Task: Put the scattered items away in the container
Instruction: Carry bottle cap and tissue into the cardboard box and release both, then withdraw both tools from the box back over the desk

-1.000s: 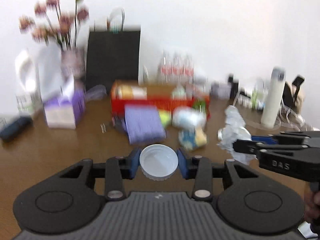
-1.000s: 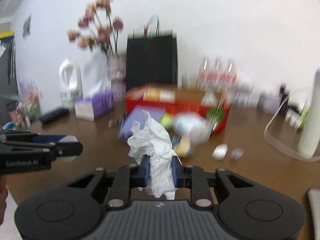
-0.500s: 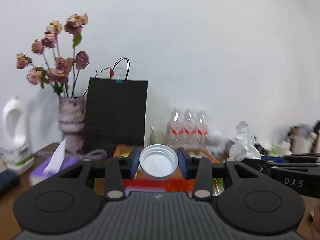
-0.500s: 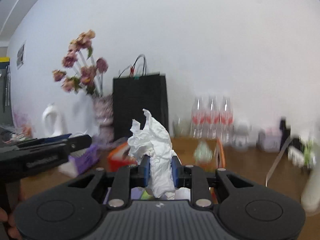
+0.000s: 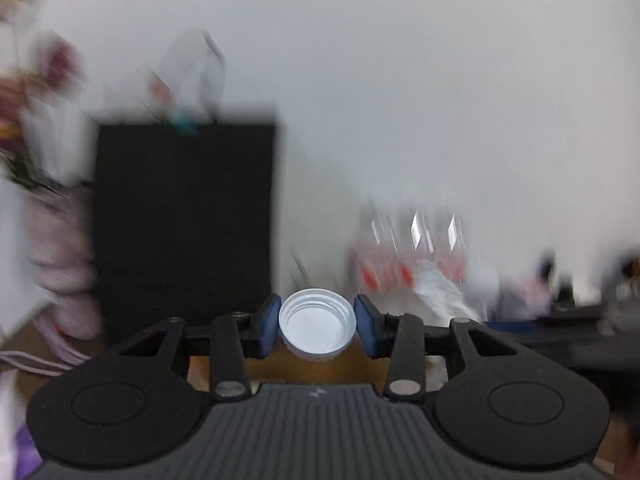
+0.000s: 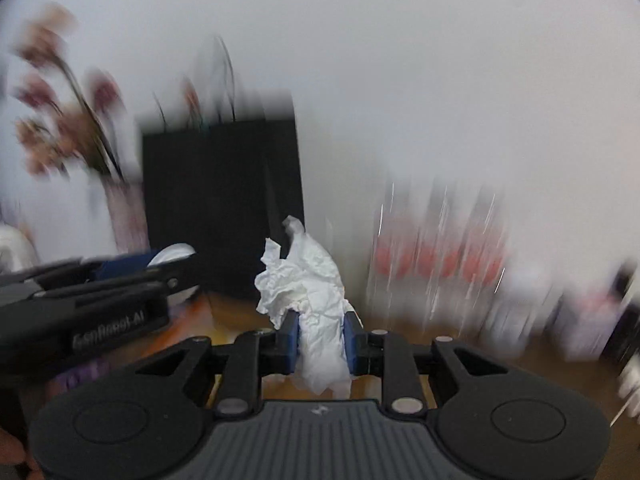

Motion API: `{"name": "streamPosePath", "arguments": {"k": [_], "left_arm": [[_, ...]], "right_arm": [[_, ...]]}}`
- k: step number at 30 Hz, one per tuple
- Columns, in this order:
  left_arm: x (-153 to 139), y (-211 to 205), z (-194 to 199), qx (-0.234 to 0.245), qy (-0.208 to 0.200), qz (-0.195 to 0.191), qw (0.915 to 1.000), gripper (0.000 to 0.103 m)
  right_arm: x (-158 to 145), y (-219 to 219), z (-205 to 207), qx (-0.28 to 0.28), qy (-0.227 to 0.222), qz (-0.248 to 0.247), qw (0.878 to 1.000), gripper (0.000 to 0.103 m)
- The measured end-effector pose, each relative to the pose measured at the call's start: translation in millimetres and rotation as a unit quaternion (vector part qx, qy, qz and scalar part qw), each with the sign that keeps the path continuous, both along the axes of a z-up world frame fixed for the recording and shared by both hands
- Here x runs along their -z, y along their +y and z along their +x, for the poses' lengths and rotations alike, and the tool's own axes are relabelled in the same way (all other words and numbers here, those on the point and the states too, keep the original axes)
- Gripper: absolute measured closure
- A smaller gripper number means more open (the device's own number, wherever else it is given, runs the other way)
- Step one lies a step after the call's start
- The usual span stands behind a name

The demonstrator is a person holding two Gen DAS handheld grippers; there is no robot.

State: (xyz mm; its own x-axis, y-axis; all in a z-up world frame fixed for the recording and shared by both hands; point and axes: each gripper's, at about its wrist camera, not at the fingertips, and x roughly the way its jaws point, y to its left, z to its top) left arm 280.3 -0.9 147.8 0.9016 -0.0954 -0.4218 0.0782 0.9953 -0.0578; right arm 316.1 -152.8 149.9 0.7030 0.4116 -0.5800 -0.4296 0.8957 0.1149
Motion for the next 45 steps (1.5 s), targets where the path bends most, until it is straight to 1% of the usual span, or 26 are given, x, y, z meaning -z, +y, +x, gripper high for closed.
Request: {"name": "streamPosePath", "arguments": {"k": [2,4,7,9,10,11,12,13,14,16,17,19,21,22,23,26,29,31,33,34,35,36,38,39,41,45], "left_arm": [[22,-3,48,0.014,0.087,0.004,0.9961,0.062],[46,-7,84,0.013,0.141,0.013,0.9898,0.062],[75,-13,117,0.010,0.203,0.016,0.9790,0.062],[88,-18,128,0.004,0.220,0.033,0.9750,0.062],[94,-18,133,0.006,0.231,0.034,0.9724,0.061],[99,-18,138,0.011,0.241,0.033,0.9699,0.060],[103,-20,140,0.016,0.247,0.033,0.9684,0.059],[105,-20,143,0.021,0.249,0.035,0.9676,0.057],[106,-21,144,0.025,0.251,0.036,0.9671,0.056],[104,-18,144,0.028,0.251,0.028,0.9671,0.055],[101,-15,143,0.031,0.252,0.016,0.9671,0.052],[89,-3,141,0.032,0.251,-0.001,0.9676,0.049],[73,4,137,0.021,0.240,0.002,0.9706,0.042],[65,9,136,0.014,0.236,0.006,0.9716,0.031],[57,15,133,0.008,0.235,0.007,0.9719,0.028],[36,29,122,-0.010,0.244,0.009,0.9697,0.027],[18,36,105,-0.031,0.243,0.016,0.9694,0.021],[8,36,89,-0.034,0.234,0.023,0.9713,0.018],[-4,35,66,-0.036,0.204,0.052,0.9770,0.012],[-9,34,48,-0.045,0.168,0.070,0.9823,0.006],[-12,31,29,-0.060,0.114,0.087,0.9878,0.000],[-12,28,7,-0.068,0.053,0.100,0.9913,0.000],[-6,25,-30,-0.071,-0.045,0.112,0.9901,0.000],[-2,23,-42,-0.072,-0.070,0.114,0.9884,0.000],[3,20,-55,-0.071,-0.077,0.106,0.9889,0.000],[-1,23,-70,-0.078,-0.072,0.058,0.9927,0.000]], "right_arm": [[14,2,57,-0.013,0.093,-0.003,0.996,0.083],[32,2,101,0.000,0.164,-0.004,0.987,0.083],[57,7,137,0.005,0.223,-0.012,0.975,0.083],[71,14,149,0.005,0.245,-0.026,0.969,0.081],[77,17,153,0.006,0.254,-0.038,0.966,0.078],[83,21,155,0.007,0.259,-0.052,0.965,0.075],[89,24,157,0.009,0.262,-0.063,0.963,0.074],[93,28,160,0.010,0.267,-0.070,0.961,0.073],[96,31,162,0.010,0.271,-0.075,0.959,0.069],[96,33,163,0.013,0.275,-0.079,0.958,0.067],[93,31,162,0.013,0.272,-0.077,0.959,0.060],[82,25,159,0.018,0.266,-0.067,0.961,0.049],[64,19,154,0.024,0.256,-0.061,0.965,0.044],[56,15,153,0.027,0.250,-0.060,0.966,0.041],[47,10,152,0.032,0.244,-0.060,0.967,0.039],[25,-1,141,0.043,0.235,-0.073,0.968,0.039],[6,-11,121,0.052,0.225,-0.074,0.970,0.039],[-3,-15,108,0.054,0.215,-0.077,0.972,0.036],[-14,-19,89,0.046,0.186,-0.071,0.979,0.025],[-20,-22,74,0.039,0.154,-0.064,0.985,0.017],[-24,-25,58,0.036,0.113,-0.055,0.991,0.013],[-24,-28,42,0.037,0.072,-0.051,0.995,0.013],[-17,-32,8,0.048,-0.011,-0.038,0.998,0.013],[-11,-33,-6,0.053,-0.040,-0.028,0.997,0.013],[3,-32,-23,0.050,-0.067,-0.005,0.997,0.013],[11,-30,-46,0.056,-0.101,0.025,0.993,0.013]]}}
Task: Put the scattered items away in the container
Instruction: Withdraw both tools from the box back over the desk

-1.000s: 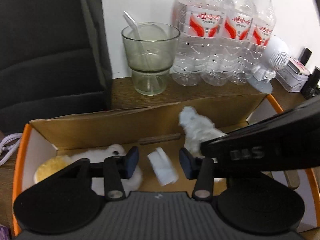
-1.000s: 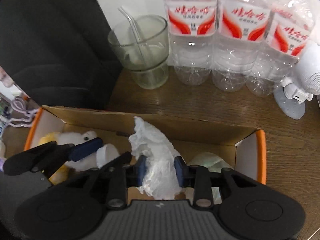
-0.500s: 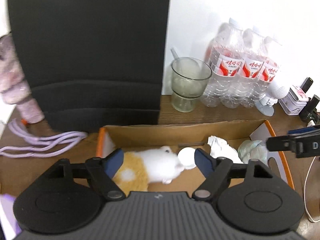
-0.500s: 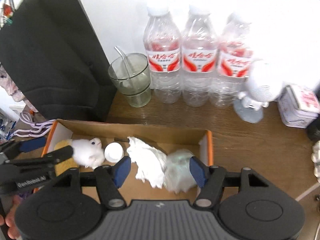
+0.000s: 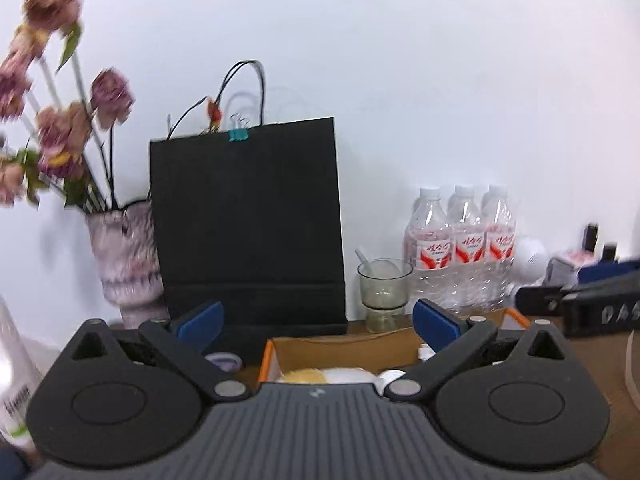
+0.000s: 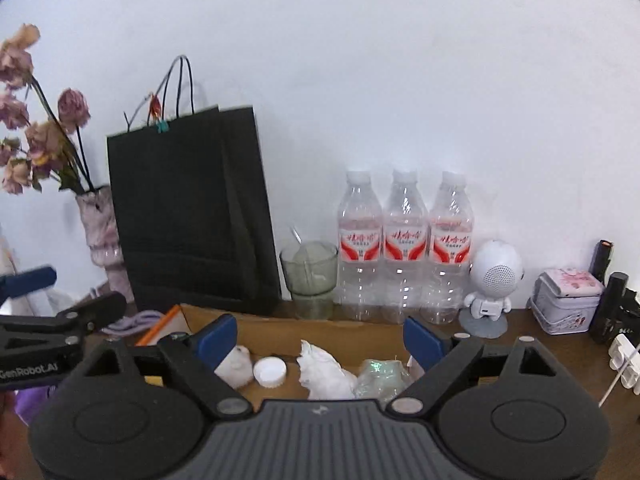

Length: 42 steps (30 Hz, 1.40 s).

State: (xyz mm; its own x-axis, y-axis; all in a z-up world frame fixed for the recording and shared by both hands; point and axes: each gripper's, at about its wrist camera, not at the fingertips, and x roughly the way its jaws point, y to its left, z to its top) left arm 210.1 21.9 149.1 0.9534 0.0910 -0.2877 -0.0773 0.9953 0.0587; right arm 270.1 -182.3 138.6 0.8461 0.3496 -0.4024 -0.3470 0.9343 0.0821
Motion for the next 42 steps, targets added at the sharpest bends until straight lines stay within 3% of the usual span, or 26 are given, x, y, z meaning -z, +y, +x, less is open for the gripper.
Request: {"name": "streamPosePath", "arguments": {"k": [11,15,19,26,28,31,35,42], "left_arm": [[-11,-14,-72,0.006,-0.042,-0.046,0.9980,0.000],[-8,-19,-113,0.004,-0.030,-0.048,0.9984,0.000],[1,-22,-175,0.013,-0.019,-0.045,0.9987,0.000],[52,-33,-301,0.031,-0.005,-0.057,0.9978,0.000],[70,-37,-337,0.030,-0.015,-0.046,0.9984,0.000],[99,-34,-373,0.022,0.002,-0.048,0.9986,0.000],[121,-22,-378,0.011,0.048,-0.061,0.9969,0.000],[119,-19,-339,0.021,0.070,-0.063,0.9954,0.000]], "right_arm": [[-21,-3,-86,0.001,-0.089,-0.005,0.996,0.013],[-24,-9,-133,0.014,-0.097,-0.017,0.995,0.013],[-15,-18,-205,0.011,-0.098,-0.030,0.995,0.002],[30,-45,-336,-0.032,-0.105,-0.029,0.993,0.000],[45,-53,-368,-0.045,-0.109,-0.040,0.992,0.000],[63,-70,-411,-0.036,-0.138,-0.041,0.989,0.000],[80,-88,-432,-0.019,-0.126,-0.023,0.992,0.000],[89,-82,-388,-0.021,-0.057,-0.020,0.998,0.000]]}}
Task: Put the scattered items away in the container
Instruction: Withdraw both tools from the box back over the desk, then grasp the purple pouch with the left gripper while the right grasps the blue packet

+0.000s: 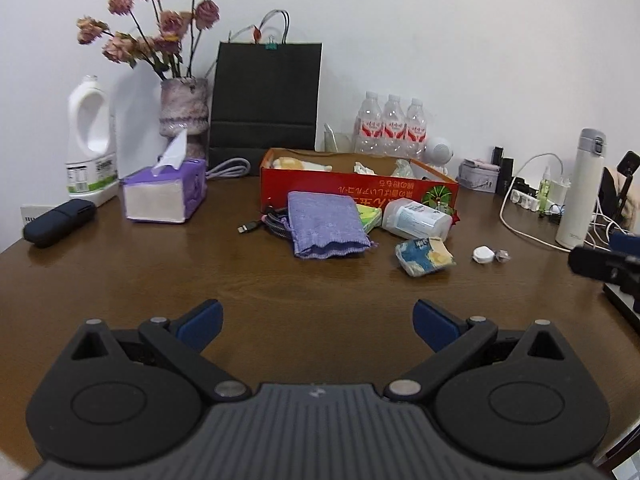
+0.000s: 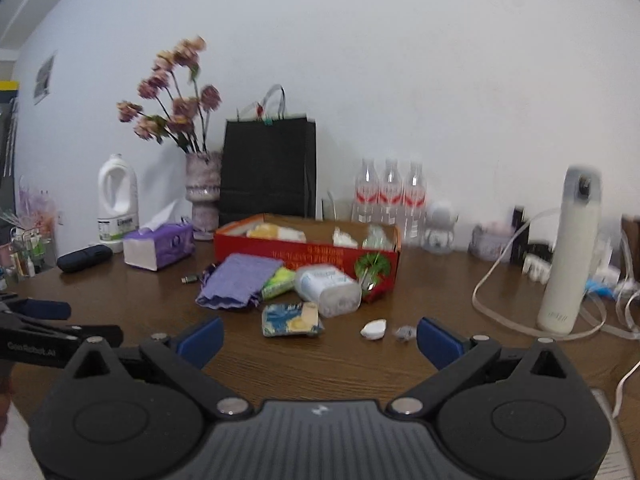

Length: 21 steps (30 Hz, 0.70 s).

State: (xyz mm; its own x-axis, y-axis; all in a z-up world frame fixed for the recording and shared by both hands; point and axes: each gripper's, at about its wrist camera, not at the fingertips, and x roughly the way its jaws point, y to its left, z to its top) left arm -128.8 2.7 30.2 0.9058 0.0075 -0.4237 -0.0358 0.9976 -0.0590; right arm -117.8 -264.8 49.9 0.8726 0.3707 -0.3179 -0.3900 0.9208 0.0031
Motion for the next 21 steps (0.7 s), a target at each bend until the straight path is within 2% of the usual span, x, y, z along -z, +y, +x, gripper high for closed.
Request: {"name": "streamPosePath", "arguments": {"k": [3,5,9,11,14,15,17,18,20,21], "left_arm": [[-7,2,43,0.013,0.002,-0.002,0.9999,0.000],[-10,4,81,0.021,0.006,0.009,0.9997,0.000],[-3,4,157,0.031,0.048,0.028,0.9980,0.000],[3,7,183,0.047,0.067,0.020,0.9965,0.009],[13,16,202,0.047,0.104,-0.008,0.9935,0.039],[18,20,204,0.044,0.113,-0.022,0.9924,0.045],[25,26,205,0.046,0.121,-0.041,0.9908,0.070],[29,27,205,0.043,0.124,-0.041,0.9905,0.074],[32,28,204,0.042,0.118,-0.035,0.9915,0.081],[32,27,203,0.042,0.117,-0.032,0.9918,0.082]], "right_arm": [[5,17,36,-0.010,0.043,-0.008,0.999,0.000],[9,32,63,-0.012,0.065,-0.020,0.998,0.000],[19,58,113,-0.014,0.104,-0.040,0.994,0.004],[24,68,133,-0.019,0.118,-0.048,0.992,0.008],[32,80,152,-0.027,0.130,-0.056,0.990,0.009],[34,83,157,-0.029,0.133,-0.058,0.989,0.010],[40,88,164,-0.030,0.141,-0.063,0.988,0.014],[43,90,168,-0.031,0.145,-0.065,0.987,0.017],[48,93,172,-0.038,0.157,-0.067,0.985,0.030],[50,94,174,-0.040,0.161,-0.065,0.984,0.033]]}}
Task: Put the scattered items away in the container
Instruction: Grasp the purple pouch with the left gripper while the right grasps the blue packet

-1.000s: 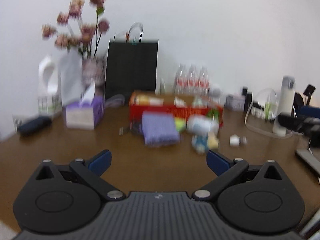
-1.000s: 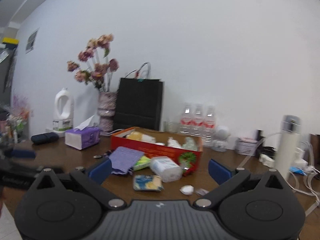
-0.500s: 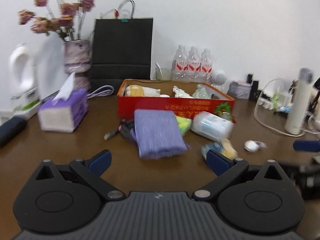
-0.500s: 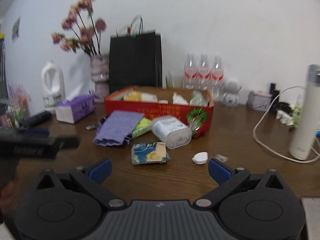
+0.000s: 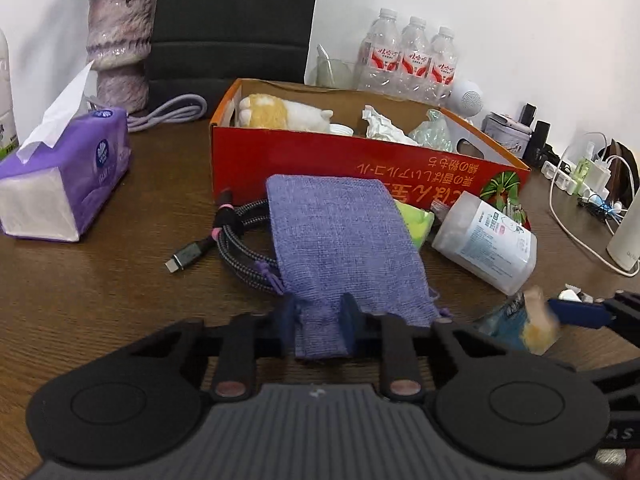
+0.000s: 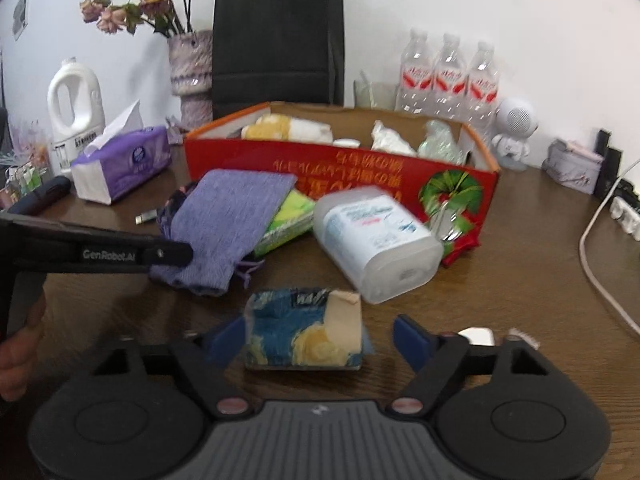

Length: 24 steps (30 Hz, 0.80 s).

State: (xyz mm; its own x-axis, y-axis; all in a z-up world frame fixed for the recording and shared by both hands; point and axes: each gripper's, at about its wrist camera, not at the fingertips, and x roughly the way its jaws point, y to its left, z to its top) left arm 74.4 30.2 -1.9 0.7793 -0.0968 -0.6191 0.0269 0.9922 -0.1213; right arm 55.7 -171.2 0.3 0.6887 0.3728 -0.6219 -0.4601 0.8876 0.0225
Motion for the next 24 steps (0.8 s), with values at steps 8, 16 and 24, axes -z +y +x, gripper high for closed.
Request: {"name": "streamPosePath", "arguments": {"k": [8,16,24], "left_arm": [[-23,-9,-43,0.019,-0.040,0.029,0.9986,0.094],[-38,-5,-143,0.020,-0.038,0.013,0.9990,0.090],[-20,3,-145,0.003,-0.022,0.016,0.9996,0.044]], "right_arm": [[-6,-7,-13,-0.009,-0.018,0.012,1.000,0.090],[-28,-41,-62,-0.016,-0.019,0.049,0.999,0.081],[-22,-11,-62,-0.063,-0.030,0.031,0.997,0.050]]}}
